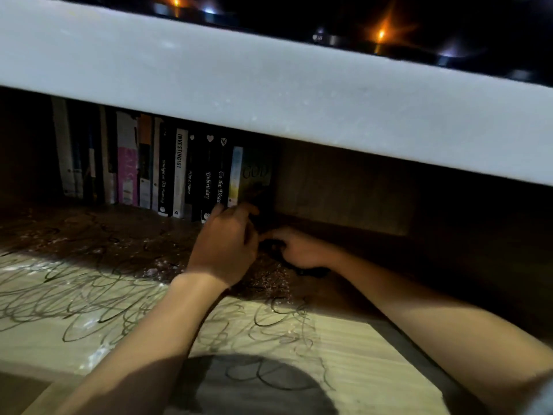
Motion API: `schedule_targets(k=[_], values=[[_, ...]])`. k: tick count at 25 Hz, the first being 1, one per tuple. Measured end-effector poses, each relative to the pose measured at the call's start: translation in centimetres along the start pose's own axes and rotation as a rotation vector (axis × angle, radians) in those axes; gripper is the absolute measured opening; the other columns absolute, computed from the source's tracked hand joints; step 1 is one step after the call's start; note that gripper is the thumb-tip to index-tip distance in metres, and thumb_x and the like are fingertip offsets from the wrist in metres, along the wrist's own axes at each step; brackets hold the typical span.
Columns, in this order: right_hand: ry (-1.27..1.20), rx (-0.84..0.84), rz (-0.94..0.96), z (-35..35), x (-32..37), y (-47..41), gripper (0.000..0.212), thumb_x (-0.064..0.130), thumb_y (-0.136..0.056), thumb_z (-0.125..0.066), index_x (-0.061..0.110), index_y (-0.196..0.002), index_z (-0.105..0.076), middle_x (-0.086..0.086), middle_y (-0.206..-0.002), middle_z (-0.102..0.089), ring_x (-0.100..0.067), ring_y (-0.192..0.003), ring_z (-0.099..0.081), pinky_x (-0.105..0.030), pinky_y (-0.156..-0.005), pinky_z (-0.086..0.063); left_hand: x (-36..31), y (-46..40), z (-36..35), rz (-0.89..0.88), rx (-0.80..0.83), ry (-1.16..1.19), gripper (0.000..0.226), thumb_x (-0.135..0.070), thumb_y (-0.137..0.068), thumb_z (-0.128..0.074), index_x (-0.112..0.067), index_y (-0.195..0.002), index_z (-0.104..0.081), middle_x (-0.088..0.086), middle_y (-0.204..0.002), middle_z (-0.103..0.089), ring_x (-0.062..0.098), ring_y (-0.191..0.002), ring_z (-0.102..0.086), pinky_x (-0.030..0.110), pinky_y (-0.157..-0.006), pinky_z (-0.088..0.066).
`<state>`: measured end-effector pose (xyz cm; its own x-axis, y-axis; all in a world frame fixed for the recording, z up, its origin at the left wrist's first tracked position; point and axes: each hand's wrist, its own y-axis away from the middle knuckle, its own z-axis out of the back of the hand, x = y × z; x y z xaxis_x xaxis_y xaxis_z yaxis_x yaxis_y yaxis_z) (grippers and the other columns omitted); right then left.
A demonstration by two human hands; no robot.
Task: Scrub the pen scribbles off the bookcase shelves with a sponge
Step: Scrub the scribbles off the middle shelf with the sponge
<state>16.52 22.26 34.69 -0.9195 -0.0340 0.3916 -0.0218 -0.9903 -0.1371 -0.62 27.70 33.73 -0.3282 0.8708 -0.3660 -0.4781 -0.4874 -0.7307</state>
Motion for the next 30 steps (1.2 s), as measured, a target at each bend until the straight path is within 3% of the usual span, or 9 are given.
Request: schedule_targets(k=[4, 7, 9, 12, 14, 20, 22, 26, 30], values=[[-0.004, 0.148, 0.132, 1.9, 3.6, 5.1, 0.037, 0.003, -0.098, -0.045, 0.02, -0.126, -0.062, 0.006, -0.131, -0.058, -0.002, -0.121, -0.049, -0.012, -0.104, -0.033, 1.3, 3.4, 4.6, 0.074, 0.02, -0.027, 0.022, -0.024, -0.084, -0.058, -0.018, -0.104, -0.065, 0.006, -0.097, -0.067, 0.03, -0.099, -0.052, 0.038, -0.083, -0.045], [-0.03, -0.035, -0.005, 3.3, 2.1, 5.3, 0.037, 0.009, -0.1, -0.042, 0.029, -0.126, -0.06, 0.006, -0.134, -0.055, -0.013, -0.119, -0.052, -0.024, -0.1, -0.04, 2.5, 6.5, 7.9, 0.123, 0.102, -0.098, 0.013, -0.032, -0.077, -0.045, -0.025, -0.078, -0.057, -0.002, -0.08, -0.06, 0.027, -0.087, -0.054, 0.041, -0.083, -0.046], [0.022, -0.147, -0.167, 2.8, 0.7, 4.7, 0.038, 0.007, -0.101, -0.04, 0.027, -0.128, -0.058, -0.001, -0.137, -0.051, -0.02, -0.121, -0.051, -0.023, -0.093, -0.041, 2.0, 8.1, 9.0, 0.145, 0.077, -0.163, 0.024, -0.024, -0.086, -0.047, -0.026, -0.063, -0.039, -0.006, -0.065, -0.045, 0.025, -0.074, -0.046, 0.043, -0.079, -0.043], [0.083, -0.133, -0.243, 0.3, 1.0, 3.8, 0.04, 0.001, -0.098, -0.038, 0.019, -0.127, -0.059, -0.009, -0.135, -0.054, -0.024, -0.112, -0.056, -0.02, -0.075, -0.04, 0.6, 9.7, 9.2, 0.129, 0.047, -0.156, 0.017, -0.017, -0.09, -0.053, -0.022, -0.074, -0.048, -0.008, -0.074, -0.046, 0.02, -0.084, -0.042, 0.037, -0.077, -0.04], [0.042, -0.095, -0.167, -0.8, 3.2, 4.5, 0.039, 0.001, -0.098, -0.039, 0.02, -0.123, -0.062, -0.004, -0.133, -0.056, -0.015, -0.105, -0.058, -0.017, -0.071, -0.038, 0.1, 10.8, 8.7, 0.135, 0.057, -0.136, 0.008, -0.017, -0.091, -0.052, -0.022, -0.092, -0.059, -0.007, -0.087, -0.056, 0.019, -0.096, -0.045, 0.033, -0.082, -0.04], [-0.065, 0.109, 0.048, 0.4, 7.9, 11.2, 0.034, 0.005, -0.099, -0.043, 0.023, -0.117, -0.065, 0.011, -0.126, -0.06, -0.001, -0.114, -0.053, -0.012, -0.094, -0.04, -0.5, 11.5, 8.8, 0.239, -0.165, -0.044, 0.016, -0.009, -0.09, -0.049, -0.015, -0.089, -0.064, -0.001, -0.087, -0.06, 0.021, -0.1, -0.046, 0.033, -0.081, -0.039], [-0.093, 0.016, -0.006, 1.5, 7.9, 13.0, 0.036, 0.006, -0.1, -0.042, 0.027, -0.12, -0.063, 0.014, -0.124, -0.057, 0.001, -0.112, -0.051, -0.009, -0.09, -0.039, -0.4, 11.4, 8.8, 0.249, -0.16, -0.039, 0.016, -0.008, -0.089, -0.05, -0.013, -0.087, -0.064, 0.002, -0.087, -0.062, 0.025, -0.1, -0.047, 0.033, -0.081, -0.037], [-0.039, -0.305, -0.251, 2.9, 4.2, 14.0, 0.036, 0.007, -0.1, -0.042, 0.027, -0.124, -0.059, 0.006, -0.133, -0.053, -0.01, -0.119, -0.047, -0.02, -0.092, -0.032, -0.3, 11.3, 8.6, 0.282, -0.151, -0.042, 0.016, -0.01, -0.088, -0.049, -0.013, -0.086, -0.064, 0.004, -0.087, -0.063, 0.026, -0.099, -0.047, 0.034, -0.08, -0.037], [-0.004, -0.27, -0.428, 0.4, 0.5, 12.7, 0.03, 0.016, -0.099, -0.047, 0.024, -0.127, -0.057, -0.006, -0.125, -0.062, -0.021, -0.102, -0.06, -0.025, -0.073, -0.041, -0.1, 11.2, 8.6, 0.291, -0.146, -0.048, 0.017, -0.012, -0.089, -0.048, -0.014, -0.085, -0.064, 0.004, -0.086, -0.063, 0.025, -0.1, -0.047, 0.034, -0.077, -0.037]])
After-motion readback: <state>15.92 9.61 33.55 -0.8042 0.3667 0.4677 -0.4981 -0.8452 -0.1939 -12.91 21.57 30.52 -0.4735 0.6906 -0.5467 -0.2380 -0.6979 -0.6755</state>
